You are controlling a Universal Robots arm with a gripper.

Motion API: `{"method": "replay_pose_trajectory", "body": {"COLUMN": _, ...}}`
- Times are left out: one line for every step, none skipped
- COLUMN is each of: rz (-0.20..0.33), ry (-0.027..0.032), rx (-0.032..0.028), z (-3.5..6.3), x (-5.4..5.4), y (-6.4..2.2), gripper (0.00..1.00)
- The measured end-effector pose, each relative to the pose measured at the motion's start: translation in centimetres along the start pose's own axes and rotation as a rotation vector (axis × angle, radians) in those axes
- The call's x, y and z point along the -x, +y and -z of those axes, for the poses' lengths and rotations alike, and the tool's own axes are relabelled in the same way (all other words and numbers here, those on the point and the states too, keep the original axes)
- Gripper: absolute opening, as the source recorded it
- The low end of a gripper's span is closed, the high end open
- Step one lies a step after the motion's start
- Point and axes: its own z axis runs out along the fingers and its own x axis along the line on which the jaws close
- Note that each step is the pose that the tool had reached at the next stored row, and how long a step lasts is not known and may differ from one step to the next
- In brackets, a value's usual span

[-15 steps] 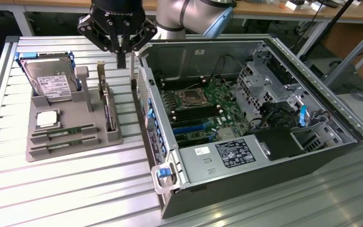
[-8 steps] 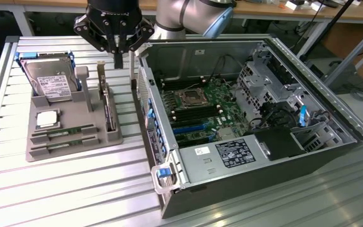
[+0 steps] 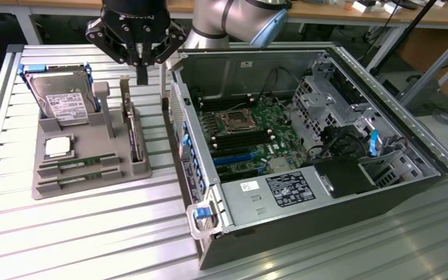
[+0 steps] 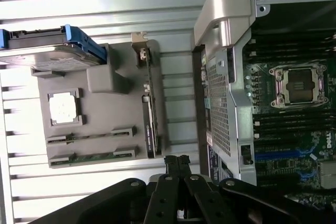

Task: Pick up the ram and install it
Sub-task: 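Reach for the ram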

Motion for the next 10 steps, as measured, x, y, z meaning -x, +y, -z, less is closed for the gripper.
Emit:
{"method": "replay_pose_trajectory", "body": {"rz": 0.0, "ry": 0.0, "rx": 0.0, "z": 0.0, "x": -0.11, "y": -0.01, "gripper": 0.1}}
{"method": "replay_pose_trajectory", "body": {"rz": 0.0, "ry": 0.0, "rx": 0.0, "z": 0.0, "x": -0.18, "y": -0.01, "gripper": 0.1}}
{"method": "replay_pose_trajectory", "body": {"rz": 0.0, "ry": 0.0, "rx": 0.0, "z": 0.01, "x": -0.27, "y": -0.02, "gripper": 0.1}}
{"method": "replay_pose_trajectory", "body": {"rz": 0.0, "ry": 0.0, "rx": 0.0001, "z": 0.01, "x": -0.33, "y": -0.02, "gripper": 0.1}}
{"method": "replay_pose_trajectory", "body": {"rz": 0.0, "ry": 0.0, "rx": 0.0, "z": 0.01, "x": -0.37, "y": -0.03, "gripper": 0.1}}
{"method": "replay_pose_trajectory", "body": {"rz": 0.0, "ry": 0.0, "rx": 0.0, "z": 0.01, "x": -0.41, "y": -0.03, "gripper": 0.1}}
{"method": "replay_pose_trajectory", "body": {"rz": 0.0, "ry": 0.0, "rx": 0.0, "z": 0.02, "x": -0.45, "y": -0.03, "gripper": 0.1}}
{"method": "replay_pose_trajectory", "body": {"rz": 0.0, "ry": 0.0, "rx": 0.0, "z": 0.02, "x": -0.49, "y": -0.04, "gripper": 0.1}}
{"method": "replay_pose_trajectory", "body": {"rz": 0.0, "ry": 0.0, "rx": 0.0, "z": 0.02, "x": -0.57, "y": -0.04, "gripper": 0.1}}
{"method": "replay_pose_trajectory", "body": {"rz": 0.0, "ry": 0.0, "rx": 0.0, "z": 0.02, "x": -0.63, "y": -0.05, "gripper": 0.1}}
